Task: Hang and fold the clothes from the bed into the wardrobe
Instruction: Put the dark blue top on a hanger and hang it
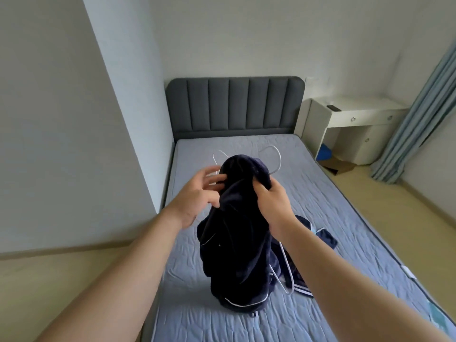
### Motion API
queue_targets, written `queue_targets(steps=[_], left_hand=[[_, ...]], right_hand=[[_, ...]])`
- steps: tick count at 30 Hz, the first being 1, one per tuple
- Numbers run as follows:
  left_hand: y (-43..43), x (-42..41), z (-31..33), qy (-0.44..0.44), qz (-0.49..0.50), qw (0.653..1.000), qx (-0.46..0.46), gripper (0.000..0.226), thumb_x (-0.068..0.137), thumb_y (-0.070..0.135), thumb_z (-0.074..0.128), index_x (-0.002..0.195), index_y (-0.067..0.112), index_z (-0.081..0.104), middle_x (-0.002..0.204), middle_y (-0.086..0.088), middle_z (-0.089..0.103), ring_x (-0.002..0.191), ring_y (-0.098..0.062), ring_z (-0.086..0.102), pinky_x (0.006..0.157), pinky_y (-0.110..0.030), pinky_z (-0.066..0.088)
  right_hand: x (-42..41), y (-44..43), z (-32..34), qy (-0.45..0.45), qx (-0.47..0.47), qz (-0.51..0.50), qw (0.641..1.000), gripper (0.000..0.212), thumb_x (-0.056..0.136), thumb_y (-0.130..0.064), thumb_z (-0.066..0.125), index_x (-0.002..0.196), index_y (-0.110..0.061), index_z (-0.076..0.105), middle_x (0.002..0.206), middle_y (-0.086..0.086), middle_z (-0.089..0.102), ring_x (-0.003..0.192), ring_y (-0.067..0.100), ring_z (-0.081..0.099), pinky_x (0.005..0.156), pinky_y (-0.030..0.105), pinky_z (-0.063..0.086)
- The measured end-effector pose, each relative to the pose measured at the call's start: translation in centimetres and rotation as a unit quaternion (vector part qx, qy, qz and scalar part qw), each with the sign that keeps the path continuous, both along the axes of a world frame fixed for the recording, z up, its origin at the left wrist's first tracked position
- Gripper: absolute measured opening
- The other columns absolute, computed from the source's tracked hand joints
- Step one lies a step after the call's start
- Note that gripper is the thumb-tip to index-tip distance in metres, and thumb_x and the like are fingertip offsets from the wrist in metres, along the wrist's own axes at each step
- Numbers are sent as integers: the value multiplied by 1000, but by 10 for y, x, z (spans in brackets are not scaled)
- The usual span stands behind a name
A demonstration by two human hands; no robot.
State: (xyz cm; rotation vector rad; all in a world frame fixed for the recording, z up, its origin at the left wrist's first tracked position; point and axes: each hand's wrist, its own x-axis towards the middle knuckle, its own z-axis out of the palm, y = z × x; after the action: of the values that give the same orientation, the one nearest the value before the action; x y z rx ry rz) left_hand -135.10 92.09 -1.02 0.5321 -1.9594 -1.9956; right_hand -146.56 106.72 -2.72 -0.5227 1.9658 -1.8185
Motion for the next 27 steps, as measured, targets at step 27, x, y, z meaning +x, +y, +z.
queue_targets(steps=[27], left_hand=[[-12,-10,-23,-27,-148,987,63,59,67,-10,68,125,-1,57,109,-26,65,98,-39,64,81,-43,55]], right_hand=[[-69,32,24,-27,-26,-57,998,22,90,-53,58,84,-35,69,82,-17,74,90,12,70,77,31,55]])
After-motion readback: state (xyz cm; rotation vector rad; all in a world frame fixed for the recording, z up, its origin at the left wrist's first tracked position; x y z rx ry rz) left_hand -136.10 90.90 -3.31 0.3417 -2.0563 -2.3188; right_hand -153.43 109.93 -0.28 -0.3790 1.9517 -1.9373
